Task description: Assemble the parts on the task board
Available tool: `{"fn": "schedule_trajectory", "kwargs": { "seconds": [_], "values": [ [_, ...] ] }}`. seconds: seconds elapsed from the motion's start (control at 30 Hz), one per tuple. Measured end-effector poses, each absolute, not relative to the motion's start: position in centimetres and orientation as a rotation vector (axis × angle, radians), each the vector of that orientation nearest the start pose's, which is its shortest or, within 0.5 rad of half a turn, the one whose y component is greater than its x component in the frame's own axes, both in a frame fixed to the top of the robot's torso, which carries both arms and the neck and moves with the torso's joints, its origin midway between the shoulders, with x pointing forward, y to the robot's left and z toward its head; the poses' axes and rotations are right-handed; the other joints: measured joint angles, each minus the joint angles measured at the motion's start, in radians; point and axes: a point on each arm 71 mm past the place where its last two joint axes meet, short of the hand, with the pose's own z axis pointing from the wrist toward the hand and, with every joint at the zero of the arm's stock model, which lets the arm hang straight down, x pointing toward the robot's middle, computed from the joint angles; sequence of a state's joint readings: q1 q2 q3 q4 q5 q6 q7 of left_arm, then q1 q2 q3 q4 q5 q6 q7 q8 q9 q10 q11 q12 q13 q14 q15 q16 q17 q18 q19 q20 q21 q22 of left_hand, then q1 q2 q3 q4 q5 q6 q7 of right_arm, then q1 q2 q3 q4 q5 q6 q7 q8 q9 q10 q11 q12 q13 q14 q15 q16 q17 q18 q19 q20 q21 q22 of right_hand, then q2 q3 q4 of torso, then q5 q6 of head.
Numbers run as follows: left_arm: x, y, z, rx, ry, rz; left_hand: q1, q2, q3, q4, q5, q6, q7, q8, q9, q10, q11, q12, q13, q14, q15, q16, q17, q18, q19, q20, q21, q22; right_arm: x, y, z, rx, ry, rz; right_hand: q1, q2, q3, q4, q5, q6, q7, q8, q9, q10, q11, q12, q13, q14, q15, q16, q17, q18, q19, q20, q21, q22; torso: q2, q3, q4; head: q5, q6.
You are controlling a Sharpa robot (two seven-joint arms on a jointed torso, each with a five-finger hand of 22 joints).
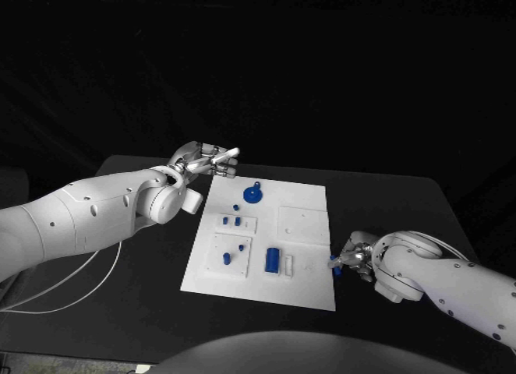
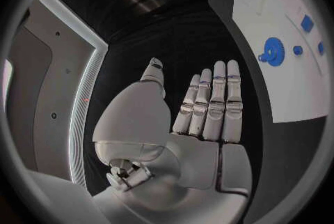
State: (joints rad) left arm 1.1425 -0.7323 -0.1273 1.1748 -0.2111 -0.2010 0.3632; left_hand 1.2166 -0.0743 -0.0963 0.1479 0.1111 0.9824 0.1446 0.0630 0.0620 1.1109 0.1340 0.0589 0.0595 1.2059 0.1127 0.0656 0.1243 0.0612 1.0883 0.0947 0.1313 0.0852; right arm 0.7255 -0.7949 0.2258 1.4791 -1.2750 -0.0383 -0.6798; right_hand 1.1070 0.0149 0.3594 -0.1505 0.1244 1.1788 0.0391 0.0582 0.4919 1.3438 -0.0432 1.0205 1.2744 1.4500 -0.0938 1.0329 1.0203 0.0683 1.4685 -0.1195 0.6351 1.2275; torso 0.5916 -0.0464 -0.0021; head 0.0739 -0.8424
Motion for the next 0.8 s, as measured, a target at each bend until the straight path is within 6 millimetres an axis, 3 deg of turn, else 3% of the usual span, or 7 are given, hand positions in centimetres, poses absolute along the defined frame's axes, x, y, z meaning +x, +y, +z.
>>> {"fn": "schedule_trajectory", "kwargs": {
  "seconds": [0.4,0.8],
  "values": [
    [52.0,25.5,-25.8,-0.972,1.603,-1.276,0.0,0.0,0.001,0.006,0.0,0.0,0.0,0.0,0.0,0.0,0.0,0.0,0.0,0.0,0.0,0.0,0.001,0.0,0.0,0.0,0.0,0.0,42.1,-22.7,-31.6,0.544,2.289,0.314,0.0,0.0,0.0,0.0,0.0,0.008,0.0,0.004,0.008,0.002,-0.002,-0.005,-0.003,0.0,0.0,-0.004,-0.004,0.0,0.0,0.0,0.0,0.001,0.0,-0.0001,0.0003,-0.001,0.0],
    [52.0,25.2,-25.8,-0.972,1.608,-1.278,0.0,0.0,0.001,0.011,0.0,0.0,0.0,0.0,0.0,0.0,0.0,0.0,0.0,0.0,0.0,0.0,0.0,0.0,0.0,0.0,0.0,0.0,41.3,-18.0,-32.4,0.575,2.361,0.455,0.0,0.0,0.0,0.0,0.016,0.008,0.0,0.003,0.006,0.002,-0.002,-0.005,-0.005,0.0,0.0,-0.004,-0.009,0.0,0.0,0.0,0.0,0.002,0.001,-0.0005,0.0017,-0.005,-0.002]
  ]
}}
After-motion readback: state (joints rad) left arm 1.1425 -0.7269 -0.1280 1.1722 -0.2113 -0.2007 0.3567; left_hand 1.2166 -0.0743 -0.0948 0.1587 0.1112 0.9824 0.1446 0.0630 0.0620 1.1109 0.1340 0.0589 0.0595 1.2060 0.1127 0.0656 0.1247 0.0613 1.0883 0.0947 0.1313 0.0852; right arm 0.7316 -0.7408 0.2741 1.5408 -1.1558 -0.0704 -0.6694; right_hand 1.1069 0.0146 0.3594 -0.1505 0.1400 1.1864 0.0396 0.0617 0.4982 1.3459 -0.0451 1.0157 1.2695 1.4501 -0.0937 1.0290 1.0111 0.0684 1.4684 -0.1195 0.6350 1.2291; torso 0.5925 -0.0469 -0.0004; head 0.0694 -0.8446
